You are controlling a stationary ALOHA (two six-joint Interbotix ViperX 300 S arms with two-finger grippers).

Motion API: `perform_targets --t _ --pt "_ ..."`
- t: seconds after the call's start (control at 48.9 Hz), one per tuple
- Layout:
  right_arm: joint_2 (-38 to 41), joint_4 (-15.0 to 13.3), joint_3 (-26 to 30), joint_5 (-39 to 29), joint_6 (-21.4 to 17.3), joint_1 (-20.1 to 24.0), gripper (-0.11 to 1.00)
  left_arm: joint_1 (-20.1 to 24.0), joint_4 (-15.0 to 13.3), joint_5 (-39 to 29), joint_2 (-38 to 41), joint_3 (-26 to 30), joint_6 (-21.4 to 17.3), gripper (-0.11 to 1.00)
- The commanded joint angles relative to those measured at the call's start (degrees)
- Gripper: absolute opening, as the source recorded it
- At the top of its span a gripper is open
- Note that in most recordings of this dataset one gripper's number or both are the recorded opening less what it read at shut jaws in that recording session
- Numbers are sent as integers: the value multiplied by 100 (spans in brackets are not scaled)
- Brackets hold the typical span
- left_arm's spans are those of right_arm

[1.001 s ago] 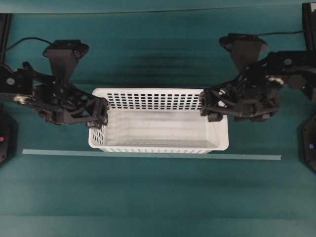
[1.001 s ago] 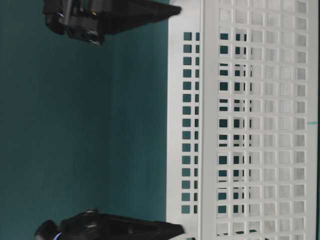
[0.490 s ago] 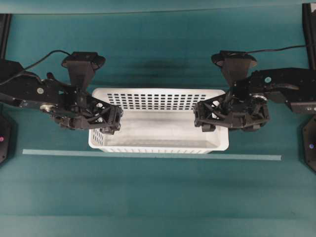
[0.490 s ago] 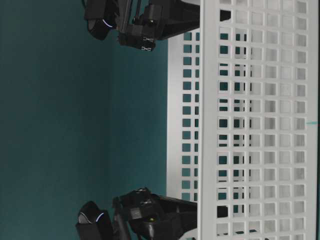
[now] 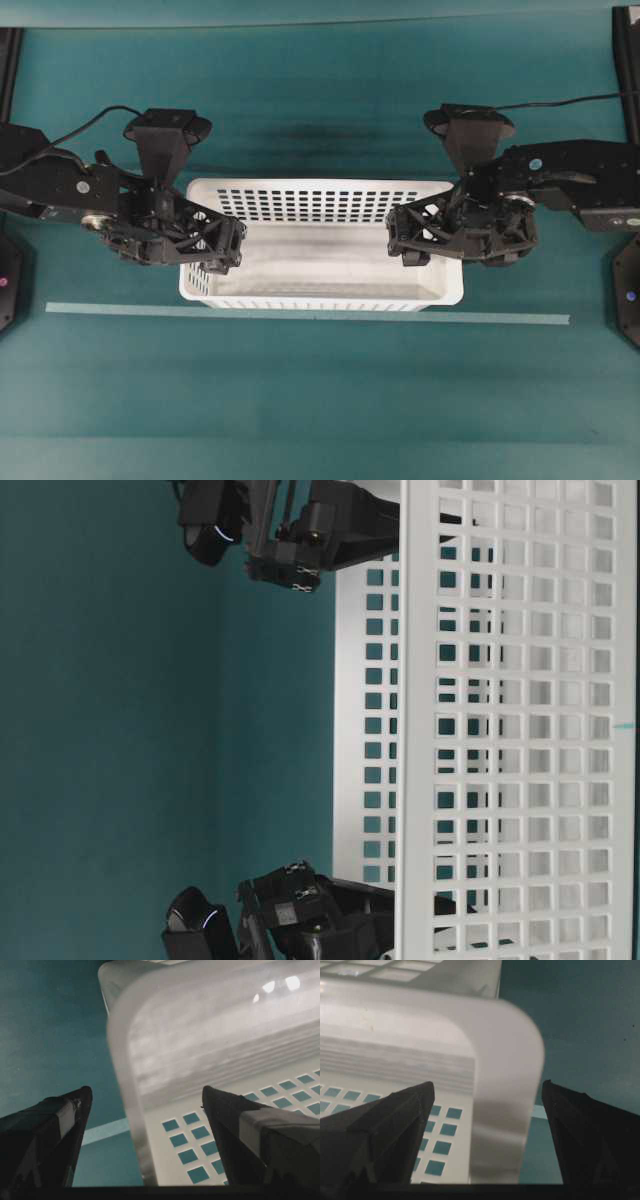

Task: Lift the white basket with both hands.
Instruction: 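Lift the basket with both grippers and pull it up toward the cameras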

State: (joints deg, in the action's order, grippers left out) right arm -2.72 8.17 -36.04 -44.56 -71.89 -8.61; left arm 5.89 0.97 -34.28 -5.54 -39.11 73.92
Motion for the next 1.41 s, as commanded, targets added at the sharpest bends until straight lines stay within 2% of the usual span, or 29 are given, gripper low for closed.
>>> perform_targets --t 0.0,0.123,0.204,0.266,0.409,0.47,1.022,1.206,1.389 --pt "158 0 9 88 0 -9 90 18 18 97 97 9 -18 91" --pt "158 26 0 229 -9 -26 87 9 18 246 97 -18 0 86" --pt "158 62 0 229 -26 -62 78 9 18 255 105 -9 62 73" --pt "158 97 0 202 -44 -70 65 9 18 264 105 -18 79 57" --pt "158 123 0 141 -26 -70 26 9 18 255 105 -35 88 19" --pt "158 132 0 167 -26 -70 20 9 18 264 114 -35 97 9" --pt "26 132 123 18 -18 -70 20 0 26 246 -62 185 35 8" --pt "-404 132 483 -589 0 -62 19 0 26 53 -431 422 0 8" --pt "-800 141 1002 -1371 -26 -53 19 -105 18 -694 -817 861 -9 8"
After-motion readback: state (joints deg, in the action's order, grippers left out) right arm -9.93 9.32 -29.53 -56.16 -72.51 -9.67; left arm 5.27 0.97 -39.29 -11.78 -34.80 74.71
